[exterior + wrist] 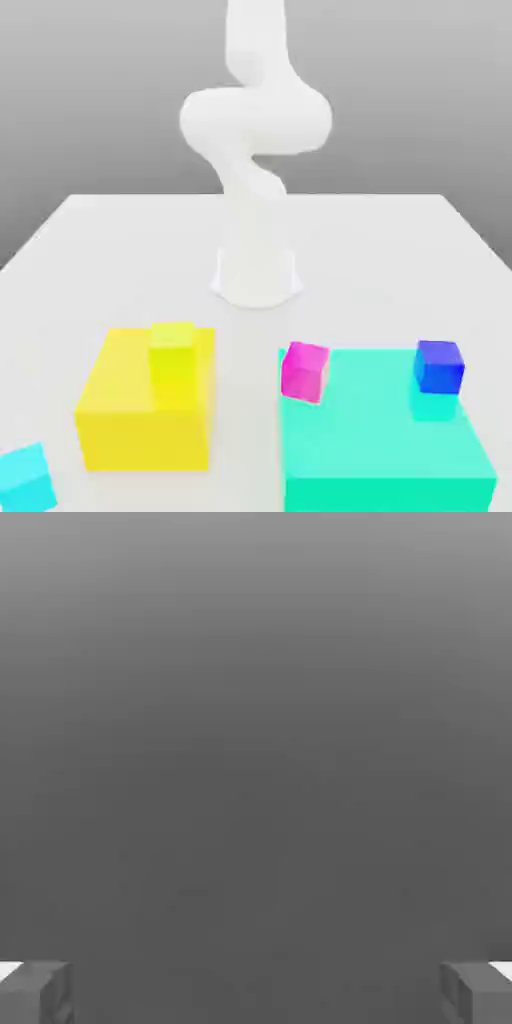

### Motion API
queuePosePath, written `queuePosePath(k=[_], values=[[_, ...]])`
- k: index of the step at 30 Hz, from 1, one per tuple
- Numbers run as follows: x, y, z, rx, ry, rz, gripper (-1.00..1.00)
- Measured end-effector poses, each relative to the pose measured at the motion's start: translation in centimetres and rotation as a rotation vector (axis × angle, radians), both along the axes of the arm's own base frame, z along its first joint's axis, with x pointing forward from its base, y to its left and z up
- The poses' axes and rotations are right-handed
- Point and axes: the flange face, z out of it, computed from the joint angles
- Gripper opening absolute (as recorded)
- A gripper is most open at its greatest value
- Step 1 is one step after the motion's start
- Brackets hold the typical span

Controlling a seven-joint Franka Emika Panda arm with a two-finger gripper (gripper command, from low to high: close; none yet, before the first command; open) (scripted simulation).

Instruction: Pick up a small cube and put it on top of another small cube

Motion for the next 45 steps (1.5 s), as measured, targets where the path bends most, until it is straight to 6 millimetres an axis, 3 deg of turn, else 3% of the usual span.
queuePosePath(k=[8,16,20,23,29,33,34,41,45], values=[[8.5,-6.4,-10.9,0.145,0.197,-0.207,0.00],[12.8,-13.5,-23.8,0.256,0.380,-0.446,0.00],[13.0,-17.8,-30.7,0.302,0.466,-0.589,0.00],[12.8,-19.9,-36.0,0.325,0.531,-0.681,0.00],[10.2,-24.4,-46.5,0.356,0.655,-0.883,0.00],[9.6,-25.2,-52.7,0.357,0.675,-0.918,0.00],[9.5,-25.2,-54.0,0.358,0.676,-0.919,-1.00],[9.5,-25.2,-54.2,0.358,0.675,-0.920,-1.00],[9.6,-25.0,-49.3,0.357,0.676,-0.913,-1.00]])
